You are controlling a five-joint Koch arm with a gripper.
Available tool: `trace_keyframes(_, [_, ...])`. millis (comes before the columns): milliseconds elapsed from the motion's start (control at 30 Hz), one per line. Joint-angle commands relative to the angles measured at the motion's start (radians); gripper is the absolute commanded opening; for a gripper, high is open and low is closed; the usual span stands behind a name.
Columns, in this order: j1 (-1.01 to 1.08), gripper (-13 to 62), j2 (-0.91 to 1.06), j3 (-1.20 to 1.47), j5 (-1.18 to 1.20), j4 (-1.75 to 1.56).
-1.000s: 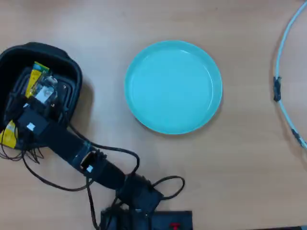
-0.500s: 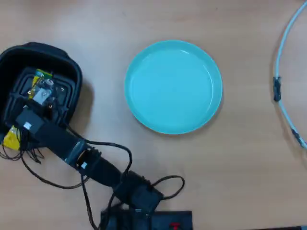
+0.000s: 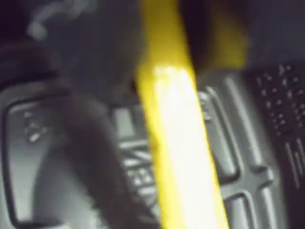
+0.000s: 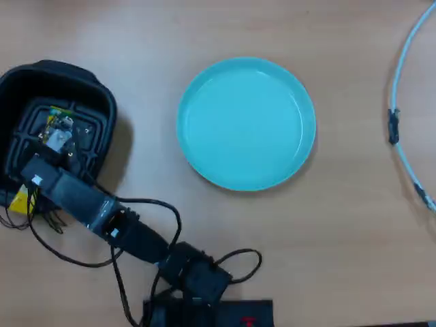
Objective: Pick up the yellow instant coffee stick, then put it in the black bowl
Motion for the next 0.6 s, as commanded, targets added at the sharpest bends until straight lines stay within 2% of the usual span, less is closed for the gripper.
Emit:
trace_keyframes(0, [-0.011, 1.0, 0.014, -0.114, -0.046, -0.003])
trace_keyframes(233, [-0.015, 12.4, 0.014, -0.123, -0.178, 0.092])
trace_keyframes(467, [-0.014, 26.4, 0.015, -0.126, -0.192, 0.169])
trace_keyframes(567, [-0.006, 30.1, 0.017, -0.127, -0.193, 0.212])
